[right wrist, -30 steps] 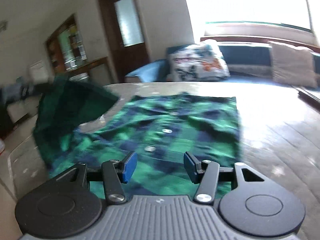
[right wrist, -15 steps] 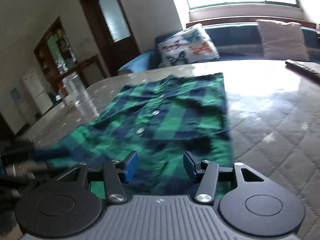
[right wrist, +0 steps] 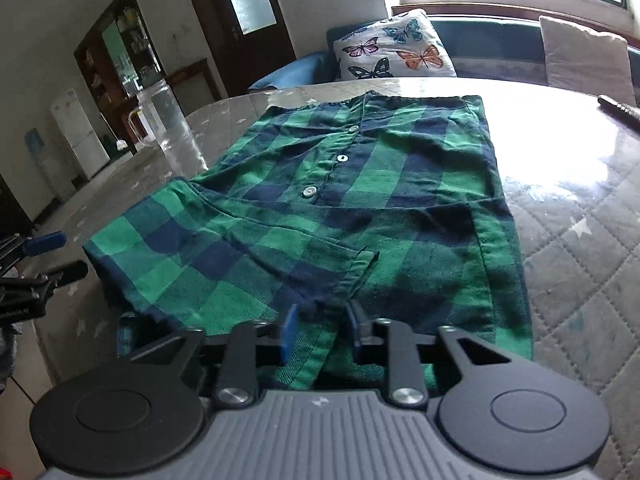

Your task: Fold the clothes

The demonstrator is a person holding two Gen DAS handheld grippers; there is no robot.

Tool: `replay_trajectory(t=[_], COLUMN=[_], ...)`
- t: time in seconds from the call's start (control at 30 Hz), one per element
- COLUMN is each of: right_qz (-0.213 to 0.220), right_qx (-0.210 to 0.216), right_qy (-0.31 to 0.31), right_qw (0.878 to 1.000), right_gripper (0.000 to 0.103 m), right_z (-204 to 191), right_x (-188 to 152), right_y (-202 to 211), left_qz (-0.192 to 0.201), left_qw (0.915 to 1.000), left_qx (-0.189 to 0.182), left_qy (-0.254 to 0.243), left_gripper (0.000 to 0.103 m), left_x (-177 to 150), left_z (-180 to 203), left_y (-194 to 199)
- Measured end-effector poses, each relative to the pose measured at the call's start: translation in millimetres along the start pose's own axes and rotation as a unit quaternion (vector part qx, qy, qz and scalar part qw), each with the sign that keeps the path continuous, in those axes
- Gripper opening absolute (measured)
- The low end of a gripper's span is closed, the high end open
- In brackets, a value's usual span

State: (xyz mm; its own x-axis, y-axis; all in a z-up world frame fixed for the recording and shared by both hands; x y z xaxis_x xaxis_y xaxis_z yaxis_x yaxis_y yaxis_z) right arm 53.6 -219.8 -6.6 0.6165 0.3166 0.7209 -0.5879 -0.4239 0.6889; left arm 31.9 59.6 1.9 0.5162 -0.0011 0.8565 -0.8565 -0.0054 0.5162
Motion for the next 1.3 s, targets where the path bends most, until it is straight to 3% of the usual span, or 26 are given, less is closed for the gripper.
replay_trajectory(t=[0.03,0.13,0.33,0.53,0.87,1.03,1.3], right_qz=[0.0,0.007,0.059,0.122,0.039,0.091,0.012], right_qx=[-0.002,-0.004,-0.019,-0.07,-0.098,-0.101,-0.114], right_qy=[0.001,0.0,0.041,0.062,-0.017,-0.021,-0.046], right_qw=[1.0,1.0,0.997,0.988,0.994,0.99,0.992], right_gripper=[0.007,0.003,0.003,0.002,0.002,0.002,0.002], right_z=[-0.7,-1.2,-10.0,0.2,35.6,29.8,51.1], right_x=[0.9,7.1,41.2,73.3,15.7,19.5,-3.5], right_y=[0.8,6.4,38.5,74.0,25.5,57.9,16.0], left_qz=[-0.002,-0.006,-0.005,-0.005,-0.001,0.002,-0.025], left_qw=[1.0,1.0,0.9999,0.9997,0.9993,0.9993,0.9986], left_qx=[0.004,0.003,0.01,0.024,0.032,0.026,-0.013], left_qy=[-0.004,-0.006,0.011,0.008,-0.019,-0.026,-0.044], left_gripper=[0.08,0.082,0.082,0.082,0.063,0.06,0.057], left_x=[-3.6,-9.2,-9.2,-10.7,-16.7,-15.3,-16.3], left_z=[-1.6,-3.8,-3.7,-2.9,0.4,0.9,-4.7], left_y=[-2.0,-7.9,-31.3,-39.1,-37.1,-36.6,-29.4])
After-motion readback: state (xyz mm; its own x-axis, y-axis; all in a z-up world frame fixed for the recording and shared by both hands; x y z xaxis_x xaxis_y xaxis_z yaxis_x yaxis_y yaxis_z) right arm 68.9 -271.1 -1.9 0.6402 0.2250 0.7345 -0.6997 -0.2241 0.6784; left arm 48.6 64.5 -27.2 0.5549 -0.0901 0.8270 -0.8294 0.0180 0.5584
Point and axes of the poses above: each gripper's, at about its wrist camera, not at the fingertips, and y roughly against the way its jaws point, z to its right, x to its top, the point moved 3 cm from there along -y, roughly the way its jaws point, and after that the axes turned 14 degrees about y, right-handed, at the moved point
